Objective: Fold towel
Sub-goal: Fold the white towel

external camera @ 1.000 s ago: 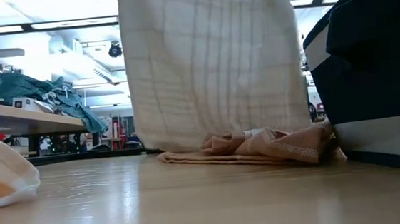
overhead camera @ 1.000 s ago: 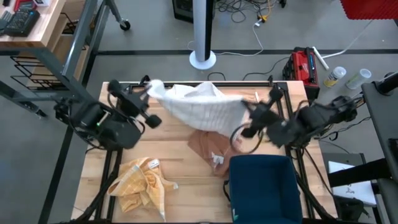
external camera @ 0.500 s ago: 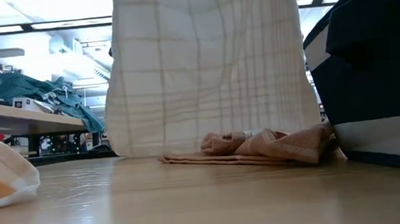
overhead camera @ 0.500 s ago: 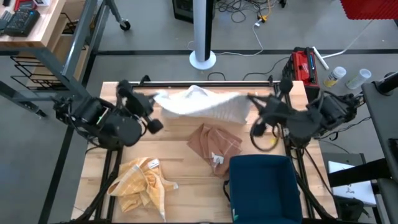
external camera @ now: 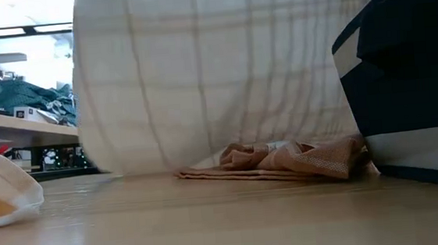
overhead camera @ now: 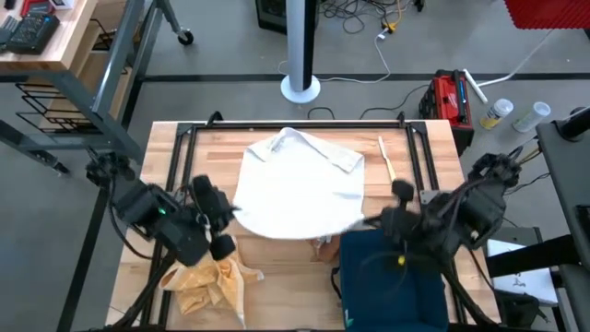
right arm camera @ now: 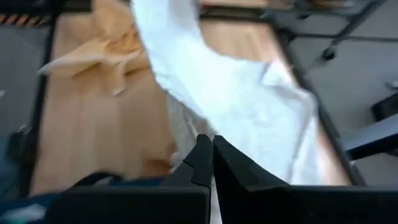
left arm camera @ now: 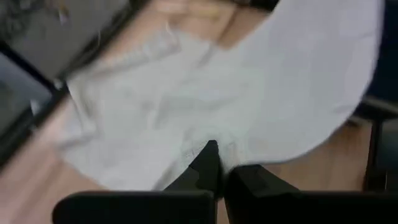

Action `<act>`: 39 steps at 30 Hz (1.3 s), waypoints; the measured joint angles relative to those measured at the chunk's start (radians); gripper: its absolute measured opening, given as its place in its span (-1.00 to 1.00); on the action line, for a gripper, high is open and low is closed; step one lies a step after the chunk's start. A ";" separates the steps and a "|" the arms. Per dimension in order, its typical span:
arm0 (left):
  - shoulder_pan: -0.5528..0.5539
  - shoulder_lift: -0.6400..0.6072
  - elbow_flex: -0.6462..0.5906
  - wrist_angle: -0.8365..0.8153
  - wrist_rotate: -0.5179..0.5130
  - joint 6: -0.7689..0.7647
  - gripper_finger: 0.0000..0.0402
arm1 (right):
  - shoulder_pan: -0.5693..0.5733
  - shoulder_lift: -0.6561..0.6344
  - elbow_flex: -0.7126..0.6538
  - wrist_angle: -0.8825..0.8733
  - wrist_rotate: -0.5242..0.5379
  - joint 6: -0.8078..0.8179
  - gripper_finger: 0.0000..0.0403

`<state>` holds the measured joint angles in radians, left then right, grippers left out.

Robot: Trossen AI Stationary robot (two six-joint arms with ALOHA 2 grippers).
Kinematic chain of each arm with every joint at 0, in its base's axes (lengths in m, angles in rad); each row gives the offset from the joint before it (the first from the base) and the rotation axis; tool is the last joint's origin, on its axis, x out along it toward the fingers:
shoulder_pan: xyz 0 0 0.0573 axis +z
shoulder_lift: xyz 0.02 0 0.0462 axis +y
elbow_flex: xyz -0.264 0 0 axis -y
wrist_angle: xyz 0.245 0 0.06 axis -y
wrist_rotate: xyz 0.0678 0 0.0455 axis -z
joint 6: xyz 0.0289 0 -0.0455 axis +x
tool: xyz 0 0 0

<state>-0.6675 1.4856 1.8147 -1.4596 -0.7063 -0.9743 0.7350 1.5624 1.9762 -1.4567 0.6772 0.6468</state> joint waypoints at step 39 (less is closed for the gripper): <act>0.394 0.021 -0.553 0.180 0.478 0.361 -1.00 | -0.680 0.022 -0.427 0.087 -0.360 -0.328 -1.00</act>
<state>-0.2737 1.5070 1.2621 -1.2794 -0.2287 -0.6130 0.0551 1.5845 1.5489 -1.3697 0.3167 0.3192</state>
